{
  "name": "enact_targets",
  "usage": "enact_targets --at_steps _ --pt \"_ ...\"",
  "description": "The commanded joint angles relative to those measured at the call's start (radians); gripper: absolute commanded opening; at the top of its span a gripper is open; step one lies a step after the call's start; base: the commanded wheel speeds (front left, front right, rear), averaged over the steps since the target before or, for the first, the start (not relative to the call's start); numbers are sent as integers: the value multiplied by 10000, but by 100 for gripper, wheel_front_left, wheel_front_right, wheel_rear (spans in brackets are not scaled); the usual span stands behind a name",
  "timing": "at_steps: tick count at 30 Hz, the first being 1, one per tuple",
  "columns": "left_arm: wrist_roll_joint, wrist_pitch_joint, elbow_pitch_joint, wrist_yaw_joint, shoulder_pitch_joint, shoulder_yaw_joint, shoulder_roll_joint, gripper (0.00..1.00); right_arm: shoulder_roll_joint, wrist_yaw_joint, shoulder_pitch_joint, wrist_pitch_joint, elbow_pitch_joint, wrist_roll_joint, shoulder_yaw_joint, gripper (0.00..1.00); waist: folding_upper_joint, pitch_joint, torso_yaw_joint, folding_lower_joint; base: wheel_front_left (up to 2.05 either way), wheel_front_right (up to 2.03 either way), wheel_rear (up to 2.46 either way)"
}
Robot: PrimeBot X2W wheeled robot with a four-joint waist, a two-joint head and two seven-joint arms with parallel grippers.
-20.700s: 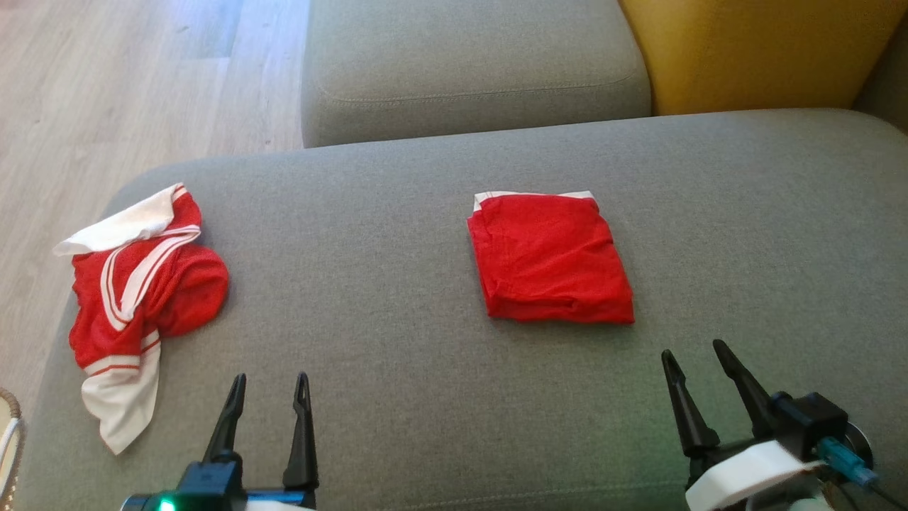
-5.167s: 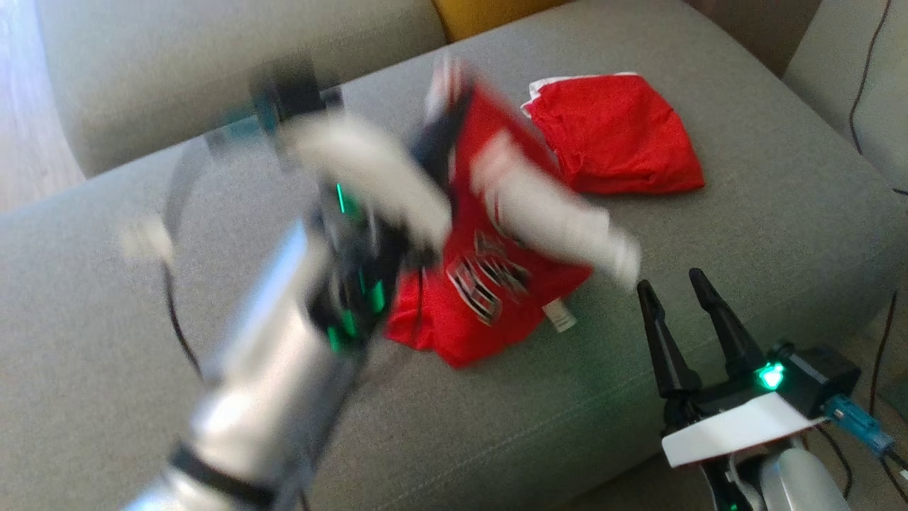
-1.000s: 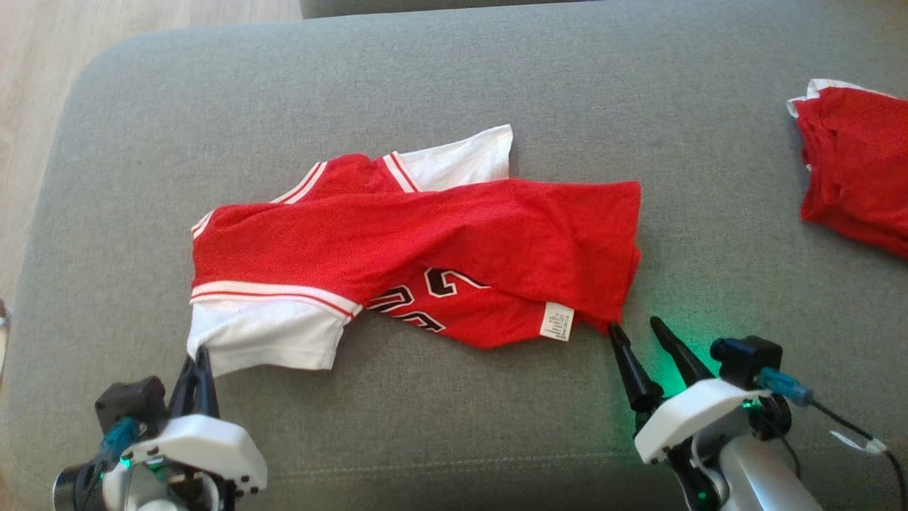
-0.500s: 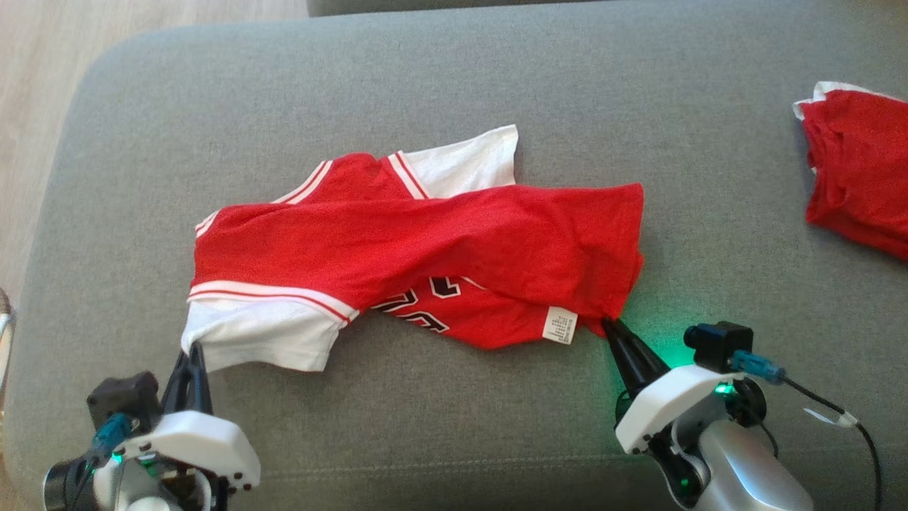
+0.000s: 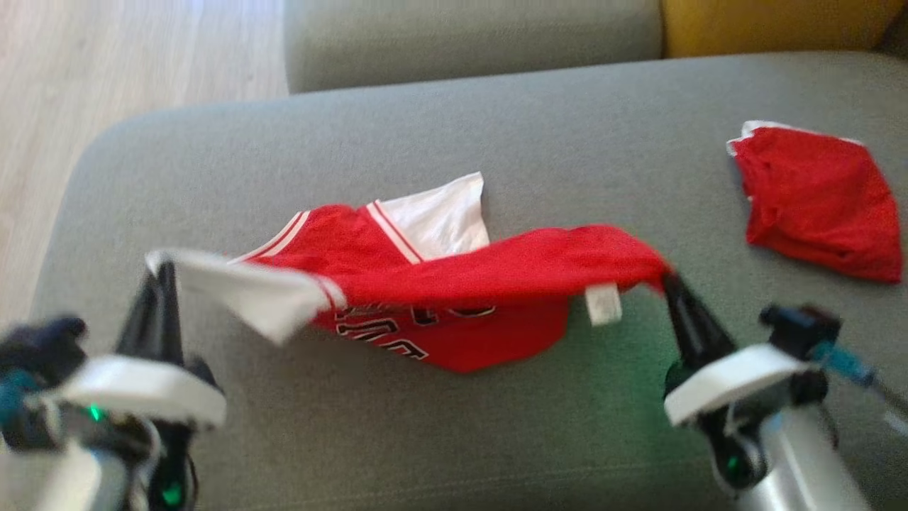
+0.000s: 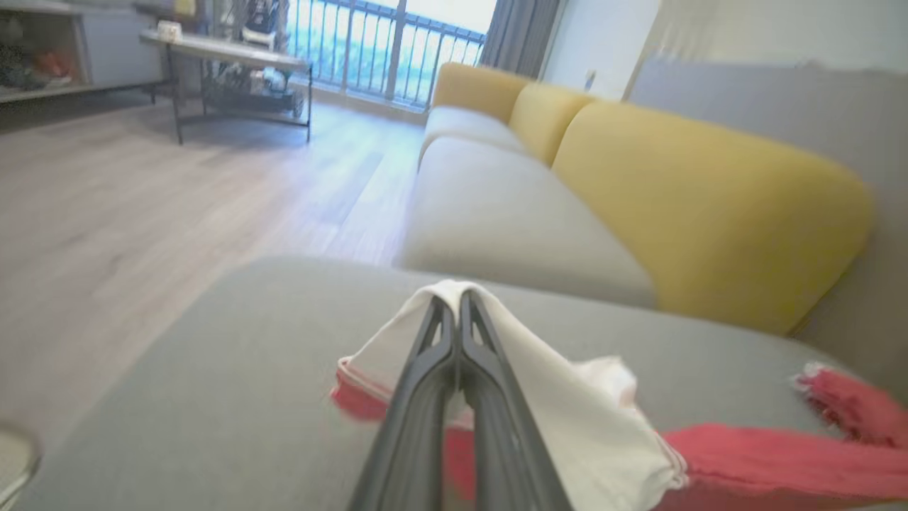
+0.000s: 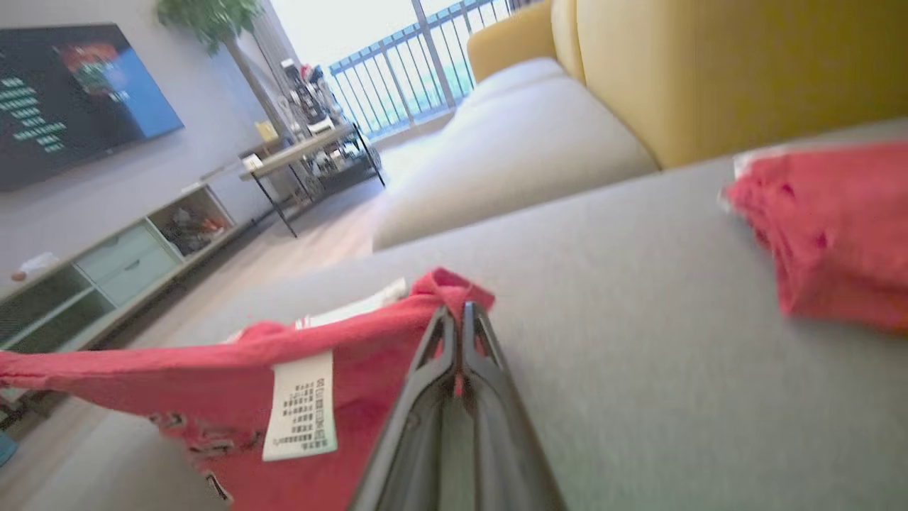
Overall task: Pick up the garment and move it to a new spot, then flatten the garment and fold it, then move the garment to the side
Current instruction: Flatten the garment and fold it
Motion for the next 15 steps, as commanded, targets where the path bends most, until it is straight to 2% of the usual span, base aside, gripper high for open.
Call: enact_targets --at_steps 1,4,7,8,11,15 --pt "-334 212 -781 -250 -1336 752 459 0 -10 -4 -577 596 -1306 70 -33 0 0 -378 -268 1 0 0 0" --pt "-950 730 -1192 -621 -2384 1037 659 0 -124 -4 -1084 1710 -2875 531 -379 0 0 -515 -437 1 0 0 0" --pt "-1567 1331 -1301 -931 -3645 1119 703 0 -433 -4 -1853 2652 -3949 863 -745 0 0 -566 -521 1 0 0 0" --pt "-1567 1331 -1301 -931 -3645 1119 703 0 -433 -4 -1853 2652 -3949 863 -745 0 0 -566 -521 1 0 0 0" --pt "-1981 1861 -873 -1161 -5032 1045 668 0 -708 -4 -2821 3303 -4347 886 -1000 0 0 -549 -587 1 0 0 0" --pt "-2484 2536 574 -1303 -6892 857 378 0 -808 -4 -4294 3991 -3717 744 -1144 0 0 -317 -689 1 0 0 0"
